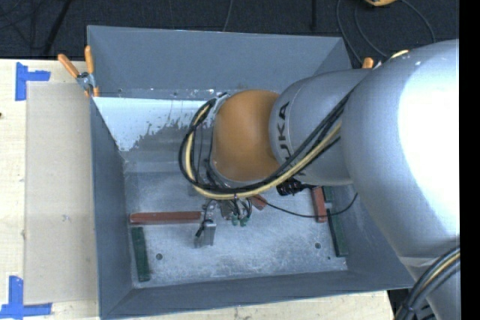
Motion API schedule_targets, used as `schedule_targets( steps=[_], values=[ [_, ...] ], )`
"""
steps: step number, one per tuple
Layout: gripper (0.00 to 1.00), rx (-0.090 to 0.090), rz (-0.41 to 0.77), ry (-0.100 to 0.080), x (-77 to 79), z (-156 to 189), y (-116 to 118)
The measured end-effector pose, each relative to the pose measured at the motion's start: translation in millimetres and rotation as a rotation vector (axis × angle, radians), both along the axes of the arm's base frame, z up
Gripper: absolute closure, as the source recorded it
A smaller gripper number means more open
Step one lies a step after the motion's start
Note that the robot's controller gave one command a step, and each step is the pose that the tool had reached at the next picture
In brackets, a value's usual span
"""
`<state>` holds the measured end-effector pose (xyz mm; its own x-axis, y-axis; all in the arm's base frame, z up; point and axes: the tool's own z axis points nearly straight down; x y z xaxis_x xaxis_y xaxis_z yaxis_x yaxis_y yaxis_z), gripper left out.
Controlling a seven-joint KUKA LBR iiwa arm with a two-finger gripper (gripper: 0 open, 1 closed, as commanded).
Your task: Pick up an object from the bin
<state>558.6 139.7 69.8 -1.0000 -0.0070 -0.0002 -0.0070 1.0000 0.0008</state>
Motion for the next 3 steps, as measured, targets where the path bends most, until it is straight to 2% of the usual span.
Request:
schedule_targets(
  steps=[1,2,3],
  values=[
    [1.00,0.000,-0.002,-0.001,0.2,0,0],
    [1.00,0.000,-0.002,-0.001,0.2,0,0],
    [1.00,-0.001,0.145,-0.002,1.2,141,5]
  ],
)
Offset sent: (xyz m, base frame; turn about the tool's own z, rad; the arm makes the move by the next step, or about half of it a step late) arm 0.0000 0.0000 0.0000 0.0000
